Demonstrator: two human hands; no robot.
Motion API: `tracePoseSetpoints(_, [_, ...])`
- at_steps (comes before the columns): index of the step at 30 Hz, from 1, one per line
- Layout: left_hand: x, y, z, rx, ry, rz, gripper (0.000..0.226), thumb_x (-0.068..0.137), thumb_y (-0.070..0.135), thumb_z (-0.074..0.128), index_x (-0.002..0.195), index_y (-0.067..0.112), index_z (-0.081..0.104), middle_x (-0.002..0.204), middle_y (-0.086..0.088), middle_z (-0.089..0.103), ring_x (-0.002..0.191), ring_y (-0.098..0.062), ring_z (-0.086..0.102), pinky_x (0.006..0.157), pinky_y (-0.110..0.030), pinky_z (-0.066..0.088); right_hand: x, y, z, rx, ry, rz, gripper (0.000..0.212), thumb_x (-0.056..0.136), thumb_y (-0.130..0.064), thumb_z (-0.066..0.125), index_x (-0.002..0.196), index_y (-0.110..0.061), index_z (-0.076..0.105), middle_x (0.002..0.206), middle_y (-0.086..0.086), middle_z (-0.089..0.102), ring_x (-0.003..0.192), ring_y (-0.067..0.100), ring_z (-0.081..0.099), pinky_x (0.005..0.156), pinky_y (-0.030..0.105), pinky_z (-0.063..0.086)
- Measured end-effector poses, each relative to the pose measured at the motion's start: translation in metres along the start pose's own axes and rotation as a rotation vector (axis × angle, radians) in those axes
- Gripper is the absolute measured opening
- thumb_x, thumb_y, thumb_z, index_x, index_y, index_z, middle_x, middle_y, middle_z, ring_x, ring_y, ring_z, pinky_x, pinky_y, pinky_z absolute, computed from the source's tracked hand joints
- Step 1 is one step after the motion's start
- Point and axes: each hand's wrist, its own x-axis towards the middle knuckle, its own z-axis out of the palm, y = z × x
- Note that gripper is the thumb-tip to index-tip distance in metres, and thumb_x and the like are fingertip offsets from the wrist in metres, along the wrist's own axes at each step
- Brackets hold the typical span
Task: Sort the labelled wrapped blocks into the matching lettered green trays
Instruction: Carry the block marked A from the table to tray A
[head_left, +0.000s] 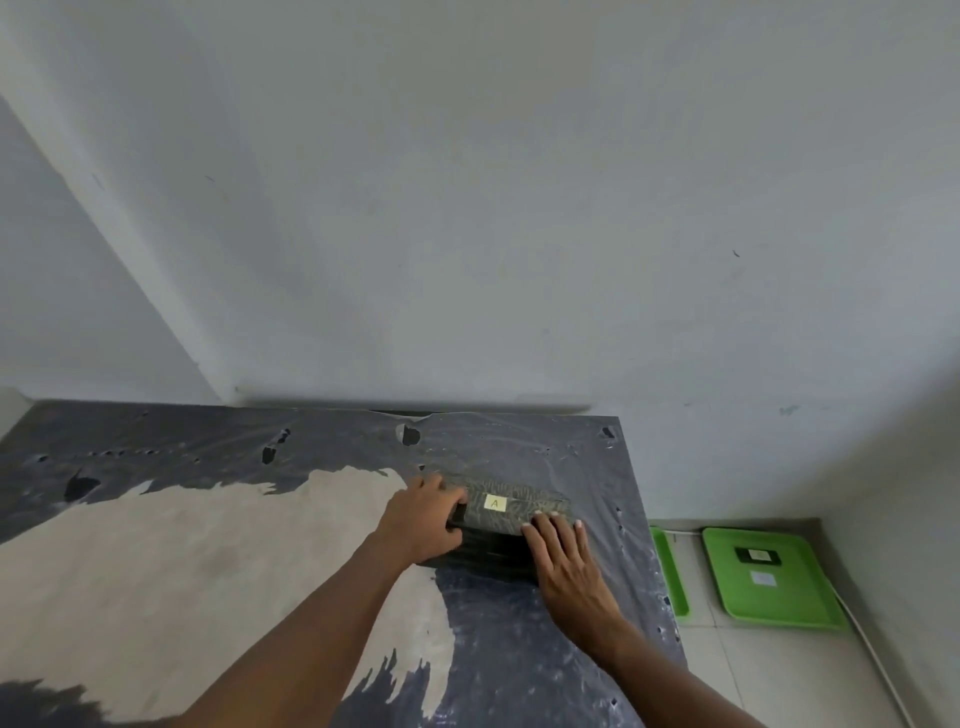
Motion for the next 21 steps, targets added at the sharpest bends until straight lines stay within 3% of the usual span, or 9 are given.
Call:
tracePoseSetpoints(5, [0.000, 0.001, 0.006, 0.080, -0.149, 0.000, 0.056, 0.064, 0.056, 0.069, 0.106, 0.028, 0.044, 0.119, -0.004, 0.042, 0.110, -0.024, 0.043, 0.087, -0.042, 0.047, -0.014, -0.008, 0.004, 0.021, 0.043, -0.028, 0.056, 0.070, -0.005, 0.055, 0.124, -0.014, 0.046, 0.122, 0.014, 0.054, 0.109, 0.034, 0.050, 0.101, 0.058, 0.039])
tracePoseSetpoints(8, [0.001, 0.004, 0.018, 0.088, -0.182, 0.004, 0.083, 0.061, 0.055, 0.075, 0.128, 0.027, 0.036, 0.136, -0.008, 0.034, 0.124, -0.030, 0.037, 0.097, -0.047, 0.045, -0.019, -0.007, 0.007, 0.021, 0.024, -0.053, 0.055, 0.069, -0.009, 0.060, 0.122, -0.016, 0.048, 0.119, 0.012, 0.054, 0.105, 0.033, 0.053, 0.101, 0.055, 0.041])
tracePoseSetpoints(11, [0.004, 0.007, 0.029, 0.128, -0.187, 0.065, 0.120, 0.061, 0.055, 0.079, 0.152, 0.022, 0.008, 0.160, -0.014, 0.010, 0.145, -0.038, 0.014, 0.115, -0.057, 0.026, -0.018, -0.002, 0.004, 0.048, 0.042, -0.081, 0.050, 0.073, -0.020, 0.058, 0.122, -0.018, 0.047, 0.117, 0.010, 0.053, 0.104, 0.031, 0.051, 0.099, 0.051, 0.043])
tracePoseSetpoints(14, [0.012, 0.009, 0.036, 0.155, -0.177, 0.122, 0.134, 0.062, 0.059, 0.079, 0.153, 0.018, -0.009, 0.164, -0.012, -0.007, 0.149, -0.038, -0.005, 0.119, -0.062, 0.005, -0.017, 0.010, -0.002, 0.090, 0.039, -0.060, 0.061, 0.073, -0.043, 0.057, 0.126, -0.016, 0.044, 0.120, 0.010, 0.052, 0.105, 0.029, 0.051, 0.093, 0.044, 0.048])
tracePoseSetpoints(17, [0.018, 0.009, 0.040, 0.173, -0.169, 0.180, 0.134, 0.061, 0.065, 0.077, 0.154, 0.017, -0.007, 0.164, -0.010, 0.005, 0.149, -0.036, 0.004, 0.119, -0.061, 0.008, -0.022, 0.026, -0.006, 0.118, 0.049, -0.027, 0.073, 0.076, -0.056, 0.054, 0.133, -0.015, 0.038, 0.132, 0.013, 0.048, 0.117, 0.030, 0.048, 0.100, 0.043, 0.044])
tracePoseSetpoints(21, [0.019, 0.014, 0.038, 0.266, -0.107, 0.241, 0.131, 0.054, 0.075, 0.071, 0.152, 0.011, 0.011, 0.152, -0.009, 0.029, 0.135, -0.034, 0.031, 0.113, -0.053, 0.027, -0.030, 0.049, -0.013, 0.168, 0.051, -0.013, 0.079, 0.081, -0.063, 0.047, 0.139, -0.013, 0.027, 0.143, 0.015, 0.036, 0.130, 0.029, 0.035, 0.110, 0.041, 0.033])
